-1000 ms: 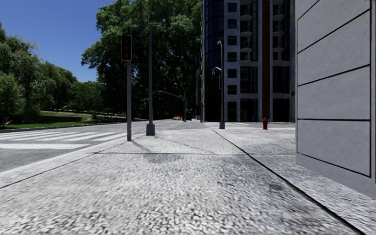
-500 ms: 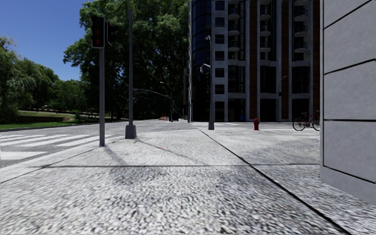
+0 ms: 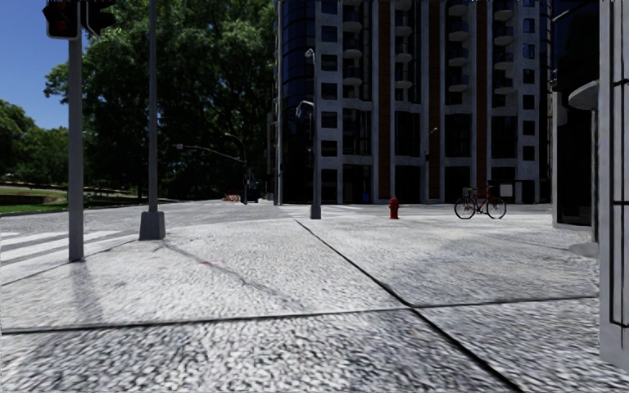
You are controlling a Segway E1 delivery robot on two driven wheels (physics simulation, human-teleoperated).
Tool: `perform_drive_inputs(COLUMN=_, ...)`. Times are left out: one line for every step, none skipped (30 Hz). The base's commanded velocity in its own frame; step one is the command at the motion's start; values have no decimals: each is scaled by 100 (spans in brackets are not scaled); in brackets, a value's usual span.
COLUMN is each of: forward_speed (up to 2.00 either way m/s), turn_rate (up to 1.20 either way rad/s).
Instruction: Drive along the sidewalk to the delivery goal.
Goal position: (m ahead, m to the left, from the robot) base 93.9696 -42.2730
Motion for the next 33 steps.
perform_drive_inputs(forward_speed=200, turn_rate=-37)
perform_drive_inputs(forward_speed=200, turn_rate=-37)
perform_drive_inputs(forward_speed=200, turn_rate=-37)
perform_drive_inputs(forward_speed=200, turn_rate=-37)
perform_drive_inputs(forward_speed=200, turn_rate=-37)
perform_drive_inputs(forward_speed=200, turn_rate=-37)
perform_drive_inputs(forward_speed=200, turn_rate=-37)
perform_drive_inputs(forward_speed=200, turn_rate=-37)
perform_drive_inputs(forward_speed=200, turn_rate=-37)
perform_drive_inputs(forward_speed=200, turn_rate=-37)
perform_drive_inputs(forward_speed=200, turn_rate=-23)
perform_drive_inputs(forward_speed=200, turn_rate=0)
perform_drive_inputs(forward_speed=200, turn_rate=0)
perform_drive_inputs(forward_speed=200, turn_rate=0)
perform_drive_inputs(forward_speed=200, turn_rate=0)
perform_drive_inputs(forward_speed=200, turn_rate=0)
perform_drive_inputs(forward_speed=200, turn_rate=0)
perform_drive_inputs(forward_speed=200, turn_rate=0)
perform_drive_inputs(forward_speed=200, turn_rate=0)
perform_drive_inputs(forward_speed=200, turn_rate=0)
perform_drive_inputs(forward_speed=200, turn_rate=0)
perform_drive_inputs(forward_speed=200, turn_rate=0)
perform_drive_inputs(forward_speed=200, turn_rate=0)
perform_drive_inputs(forward_speed=200, turn_rate=0)
perform_drive_inputs(forward_speed=200, turn_rate=0)
perform_drive_inputs(forward_speed=200, turn_rate=0)
perform_drive_inputs(forward_speed=200, turn_rate=0)
perform_drive_inputs(forward_speed=200, turn_rate=0)
perform_drive_inputs(forward_speed=200, turn_rate=0)
perform_drive_inputs(forward_speed=200, turn_rate=0)
perform_drive_inputs(forward_speed=200, turn_rate=0)
perform_drive_inputs(forward_speed=200, turn_rate=0)
perform_drive_inputs(forward_speed=200, turn_rate=0)
